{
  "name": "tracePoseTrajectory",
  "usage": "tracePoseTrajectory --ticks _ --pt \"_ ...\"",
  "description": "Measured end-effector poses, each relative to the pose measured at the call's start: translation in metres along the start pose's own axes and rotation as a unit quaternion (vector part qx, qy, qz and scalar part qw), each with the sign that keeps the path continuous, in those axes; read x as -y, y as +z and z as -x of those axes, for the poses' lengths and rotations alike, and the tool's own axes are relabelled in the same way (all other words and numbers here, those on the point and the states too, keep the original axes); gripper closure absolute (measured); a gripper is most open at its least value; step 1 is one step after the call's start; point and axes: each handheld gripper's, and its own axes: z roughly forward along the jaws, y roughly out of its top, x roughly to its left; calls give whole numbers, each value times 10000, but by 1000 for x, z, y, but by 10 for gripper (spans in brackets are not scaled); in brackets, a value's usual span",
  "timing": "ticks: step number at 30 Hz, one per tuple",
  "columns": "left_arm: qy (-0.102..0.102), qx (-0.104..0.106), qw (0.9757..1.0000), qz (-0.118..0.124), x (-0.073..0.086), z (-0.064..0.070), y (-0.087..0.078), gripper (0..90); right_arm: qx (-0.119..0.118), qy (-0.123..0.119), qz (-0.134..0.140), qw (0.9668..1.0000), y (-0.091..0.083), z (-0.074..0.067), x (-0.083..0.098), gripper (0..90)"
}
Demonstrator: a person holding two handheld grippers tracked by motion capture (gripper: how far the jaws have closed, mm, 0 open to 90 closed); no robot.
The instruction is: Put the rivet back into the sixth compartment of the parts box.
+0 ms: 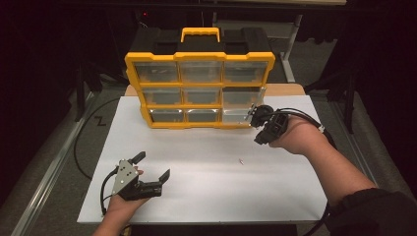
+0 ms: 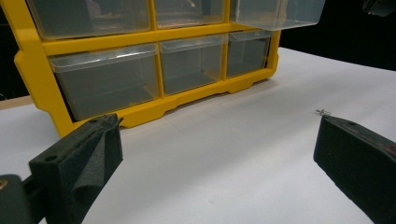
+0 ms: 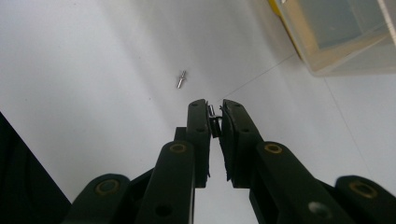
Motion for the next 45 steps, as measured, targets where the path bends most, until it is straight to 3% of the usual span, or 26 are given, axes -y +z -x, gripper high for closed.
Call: tracePoseTrajectory --ticks 37,45 --pt "-11 26 10000 -2 0 0 0 18 276 -214 60 9994 -41 16 -33 845" --pt "-15 38 10000 4 0 0 0 18 237 -183 57 9995 -45 22 -40 844"
